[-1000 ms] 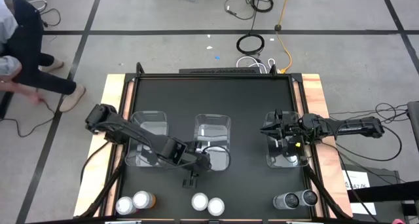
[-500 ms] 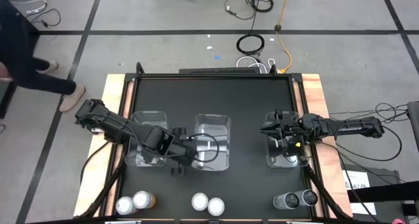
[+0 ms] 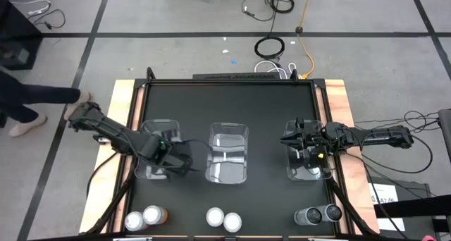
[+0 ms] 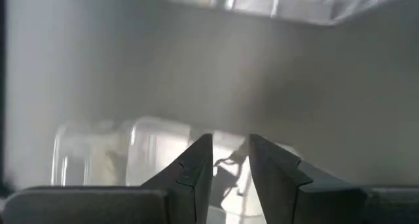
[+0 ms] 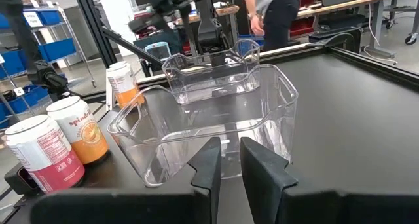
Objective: Sort soda cans
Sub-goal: Move the left transparent bin to the center of the table
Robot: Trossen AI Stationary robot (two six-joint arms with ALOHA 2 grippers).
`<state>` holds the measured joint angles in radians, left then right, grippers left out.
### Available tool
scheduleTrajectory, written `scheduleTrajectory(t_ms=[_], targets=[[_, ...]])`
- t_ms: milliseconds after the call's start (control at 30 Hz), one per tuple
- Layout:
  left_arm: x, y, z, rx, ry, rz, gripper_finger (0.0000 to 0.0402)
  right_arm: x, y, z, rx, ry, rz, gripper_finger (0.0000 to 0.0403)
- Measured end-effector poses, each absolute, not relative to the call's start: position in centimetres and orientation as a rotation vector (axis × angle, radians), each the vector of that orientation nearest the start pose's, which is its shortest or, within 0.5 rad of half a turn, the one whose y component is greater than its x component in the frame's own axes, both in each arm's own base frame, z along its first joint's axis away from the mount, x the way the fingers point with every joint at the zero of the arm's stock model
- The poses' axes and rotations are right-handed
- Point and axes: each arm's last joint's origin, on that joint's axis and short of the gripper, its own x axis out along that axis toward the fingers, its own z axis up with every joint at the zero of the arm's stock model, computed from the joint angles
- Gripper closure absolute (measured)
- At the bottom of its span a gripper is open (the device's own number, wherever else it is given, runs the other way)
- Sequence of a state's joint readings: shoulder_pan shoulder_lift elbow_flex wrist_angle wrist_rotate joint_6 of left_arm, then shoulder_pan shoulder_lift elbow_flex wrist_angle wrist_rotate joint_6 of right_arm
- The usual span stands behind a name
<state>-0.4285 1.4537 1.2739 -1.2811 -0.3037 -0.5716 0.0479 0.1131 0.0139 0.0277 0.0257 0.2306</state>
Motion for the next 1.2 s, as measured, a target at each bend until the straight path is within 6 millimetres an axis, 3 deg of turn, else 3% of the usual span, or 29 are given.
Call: scheduleTrajectory(t_ms=[267, 467, 767, 1200], targets=[[17.2, -6.2, 27.5, -0.172, 1.21, 0.379, 0.0292, 10.4, 0.4, 16.2, 0.228, 0.074, 0.014, 0.0353], [14.9, -4.4, 26.8, -0.135, 1.178, 0.326, 0.0292, 10.4, 0.4, 16.2, 0.228, 0.074, 0.014, 0.0353], [15.4, -3.2, 22.3, -0.091, 1.213, 0.006, 0.0292, 10.4, 0.4, 16.2, 0.228, 0.075, 0.014, 0.0353], [17.7, -0.1, 18.7, -0.253, 1.365, 0.018, 0.0292, 10.4, 0.4, 16.2, 0.228, 0.075, 0.014, 0.0353]])
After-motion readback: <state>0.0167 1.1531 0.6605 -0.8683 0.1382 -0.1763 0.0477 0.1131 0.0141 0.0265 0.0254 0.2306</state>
